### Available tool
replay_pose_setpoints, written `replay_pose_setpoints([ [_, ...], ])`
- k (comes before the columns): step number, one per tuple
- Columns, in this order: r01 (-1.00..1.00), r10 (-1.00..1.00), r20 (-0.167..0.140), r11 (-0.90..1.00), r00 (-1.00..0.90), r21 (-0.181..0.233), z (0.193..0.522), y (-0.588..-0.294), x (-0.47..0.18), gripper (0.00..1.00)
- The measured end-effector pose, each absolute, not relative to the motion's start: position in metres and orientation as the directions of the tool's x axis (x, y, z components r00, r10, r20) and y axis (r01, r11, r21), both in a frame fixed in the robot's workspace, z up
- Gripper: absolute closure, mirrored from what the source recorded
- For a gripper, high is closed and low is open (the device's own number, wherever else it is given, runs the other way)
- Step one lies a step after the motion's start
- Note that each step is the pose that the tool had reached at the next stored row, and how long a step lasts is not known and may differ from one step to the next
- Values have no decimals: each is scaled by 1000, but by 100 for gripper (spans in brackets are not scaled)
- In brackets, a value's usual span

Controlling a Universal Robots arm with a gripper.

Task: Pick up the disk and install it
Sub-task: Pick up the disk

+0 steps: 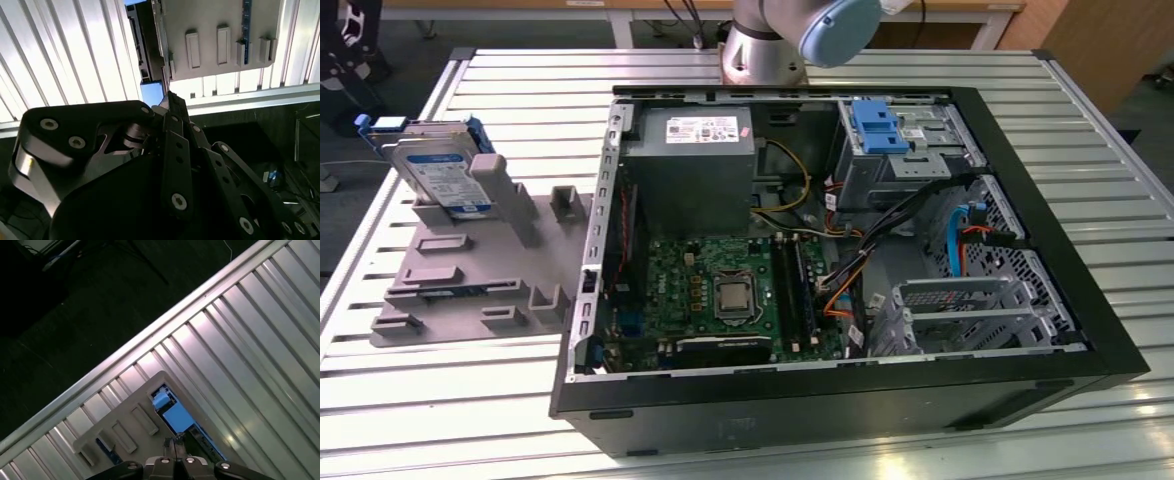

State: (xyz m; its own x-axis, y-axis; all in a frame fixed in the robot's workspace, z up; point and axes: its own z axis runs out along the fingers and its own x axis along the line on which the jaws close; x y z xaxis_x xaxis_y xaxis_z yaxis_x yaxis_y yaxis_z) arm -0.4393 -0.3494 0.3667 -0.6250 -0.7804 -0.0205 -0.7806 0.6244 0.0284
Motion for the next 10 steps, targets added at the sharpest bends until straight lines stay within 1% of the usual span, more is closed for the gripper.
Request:
replay_pose_setpoints([
  [10,-804,-804,-21,593,-594,28,366,-348,-439,89],
])
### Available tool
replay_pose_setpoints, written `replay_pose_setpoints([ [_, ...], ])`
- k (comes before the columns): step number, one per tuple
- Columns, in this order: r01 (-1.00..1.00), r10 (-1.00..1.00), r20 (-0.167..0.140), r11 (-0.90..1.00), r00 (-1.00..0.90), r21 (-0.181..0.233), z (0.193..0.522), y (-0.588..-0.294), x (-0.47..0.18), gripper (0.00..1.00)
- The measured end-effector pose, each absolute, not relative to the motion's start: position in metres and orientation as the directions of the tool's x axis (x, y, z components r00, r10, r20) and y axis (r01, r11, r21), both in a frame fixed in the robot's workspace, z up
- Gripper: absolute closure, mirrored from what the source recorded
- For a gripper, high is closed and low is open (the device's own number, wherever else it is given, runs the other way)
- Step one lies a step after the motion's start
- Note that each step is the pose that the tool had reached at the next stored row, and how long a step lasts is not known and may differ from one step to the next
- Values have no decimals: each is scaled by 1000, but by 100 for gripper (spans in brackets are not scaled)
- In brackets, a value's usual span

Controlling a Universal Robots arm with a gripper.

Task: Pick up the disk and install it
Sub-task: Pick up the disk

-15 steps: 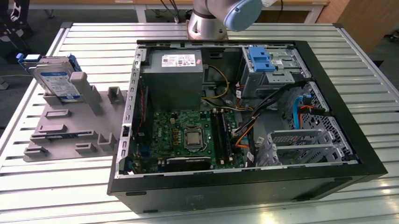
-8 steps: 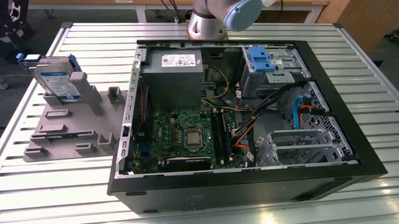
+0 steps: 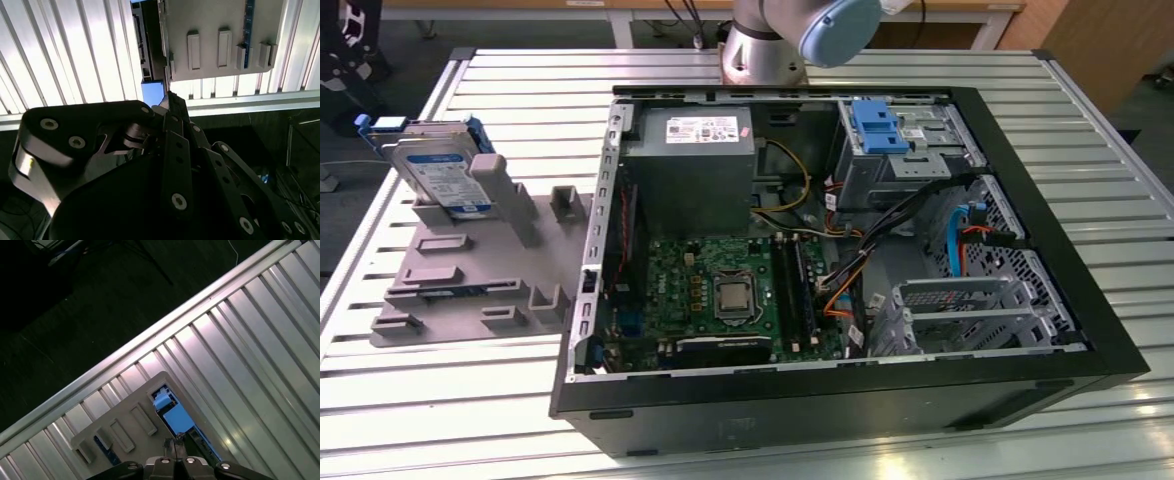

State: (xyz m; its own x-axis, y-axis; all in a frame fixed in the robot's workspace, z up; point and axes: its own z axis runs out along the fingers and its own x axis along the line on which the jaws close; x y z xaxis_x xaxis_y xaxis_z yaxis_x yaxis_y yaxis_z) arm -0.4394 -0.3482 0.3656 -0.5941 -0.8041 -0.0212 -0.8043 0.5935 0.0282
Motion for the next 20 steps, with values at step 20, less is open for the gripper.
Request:
replay_pose_setpoints([
  [20,-923,-923,-23,385,-385,14,362,-339,-439,89],
])
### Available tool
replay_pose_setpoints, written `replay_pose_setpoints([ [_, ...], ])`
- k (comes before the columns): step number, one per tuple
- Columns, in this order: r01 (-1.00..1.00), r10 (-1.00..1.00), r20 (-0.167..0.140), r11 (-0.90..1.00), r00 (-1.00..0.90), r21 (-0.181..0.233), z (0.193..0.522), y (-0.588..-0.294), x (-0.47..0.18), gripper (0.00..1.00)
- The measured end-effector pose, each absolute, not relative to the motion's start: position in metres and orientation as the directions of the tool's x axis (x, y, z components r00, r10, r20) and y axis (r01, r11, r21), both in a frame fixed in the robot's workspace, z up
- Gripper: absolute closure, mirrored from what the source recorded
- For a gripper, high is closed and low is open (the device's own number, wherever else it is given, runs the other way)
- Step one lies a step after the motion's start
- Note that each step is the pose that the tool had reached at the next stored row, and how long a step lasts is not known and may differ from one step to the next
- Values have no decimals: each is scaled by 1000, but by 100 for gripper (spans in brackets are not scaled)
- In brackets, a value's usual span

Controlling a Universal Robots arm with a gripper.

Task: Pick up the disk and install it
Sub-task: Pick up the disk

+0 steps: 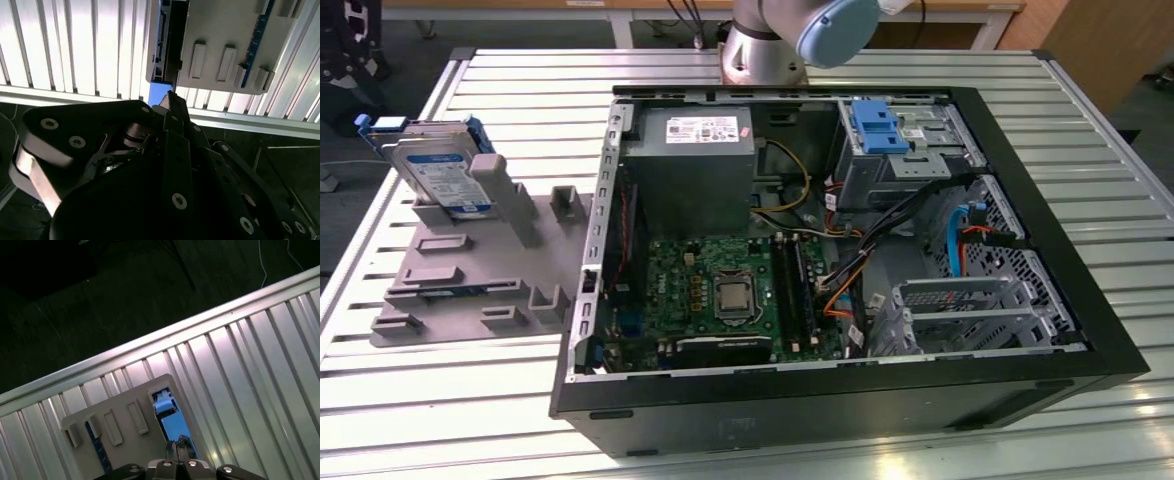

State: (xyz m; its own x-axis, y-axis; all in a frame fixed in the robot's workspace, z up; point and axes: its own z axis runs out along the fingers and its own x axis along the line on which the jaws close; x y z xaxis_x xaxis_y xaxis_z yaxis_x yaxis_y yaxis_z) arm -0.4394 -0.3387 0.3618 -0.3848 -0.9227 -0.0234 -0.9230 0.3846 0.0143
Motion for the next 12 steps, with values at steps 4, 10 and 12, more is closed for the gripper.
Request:
replay_pose_setpoints([
  [4,-949,-948,-23,316,-317,14,361,-339,-439,89],
  [10,-977,-976,-20,215,-215,13,359,-339,-439,89],
  [12,-984,-984,-20,179,-179,13,358,-339,-439,89],
])
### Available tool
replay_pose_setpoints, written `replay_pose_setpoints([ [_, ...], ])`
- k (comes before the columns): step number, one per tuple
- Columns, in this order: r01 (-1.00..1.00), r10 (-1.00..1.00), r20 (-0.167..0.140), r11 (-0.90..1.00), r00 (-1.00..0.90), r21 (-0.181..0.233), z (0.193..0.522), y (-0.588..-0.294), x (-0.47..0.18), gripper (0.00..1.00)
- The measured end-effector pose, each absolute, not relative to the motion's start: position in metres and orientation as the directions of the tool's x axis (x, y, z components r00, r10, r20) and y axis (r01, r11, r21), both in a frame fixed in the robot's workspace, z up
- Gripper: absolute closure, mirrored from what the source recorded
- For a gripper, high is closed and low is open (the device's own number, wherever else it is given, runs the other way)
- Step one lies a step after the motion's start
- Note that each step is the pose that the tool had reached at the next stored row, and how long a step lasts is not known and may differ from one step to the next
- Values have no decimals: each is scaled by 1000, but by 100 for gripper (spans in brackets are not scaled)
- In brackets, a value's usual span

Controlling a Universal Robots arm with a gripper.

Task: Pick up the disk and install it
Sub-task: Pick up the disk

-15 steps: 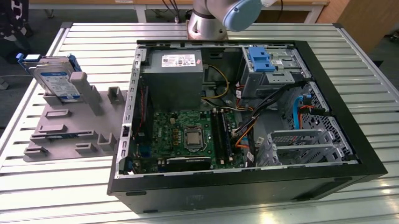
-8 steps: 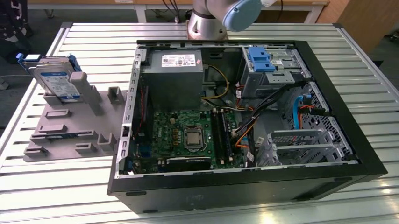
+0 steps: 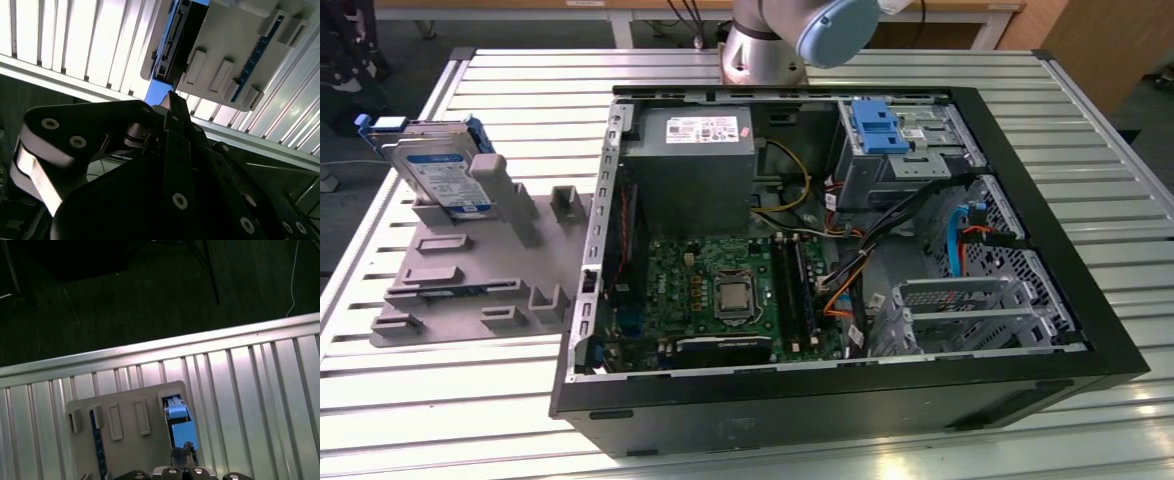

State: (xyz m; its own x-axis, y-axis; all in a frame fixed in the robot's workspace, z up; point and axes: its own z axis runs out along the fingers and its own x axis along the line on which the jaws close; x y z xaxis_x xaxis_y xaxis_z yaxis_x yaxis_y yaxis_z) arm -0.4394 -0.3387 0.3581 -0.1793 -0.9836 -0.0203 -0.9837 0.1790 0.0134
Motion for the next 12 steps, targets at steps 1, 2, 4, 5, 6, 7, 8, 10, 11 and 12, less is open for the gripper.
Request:
replay_pose_setpoints([
  [1,-986,-986,-20,168,-168,14,358,-339,-439,89],
  [2,-987,-987,-19,161,-162,13,358,-339,-440,89],
  [4,-987,-987,-19,160,-160,13,358,-339,-440,89],
  [5,-987,-987,-19,160,-160,13,358,-339,-440,83],
  [6,-987,-987,-19,160,-160,13,358,-339,-440,83],
  [7,-987,-987,-19,159,-159,13,358,-339,-440,76],
  [8,-987,-987,-19,159,-159,12,357,-339,-440,71],
  [10,-989,-989,-19,144,-144,12,356,-339,-441,65],
  [11,-992,-992,-19,127,-127,13,355,-339,-441,65],
  [12,-994,-994,-19,108,-108,13,354,-339,-441,58],
])
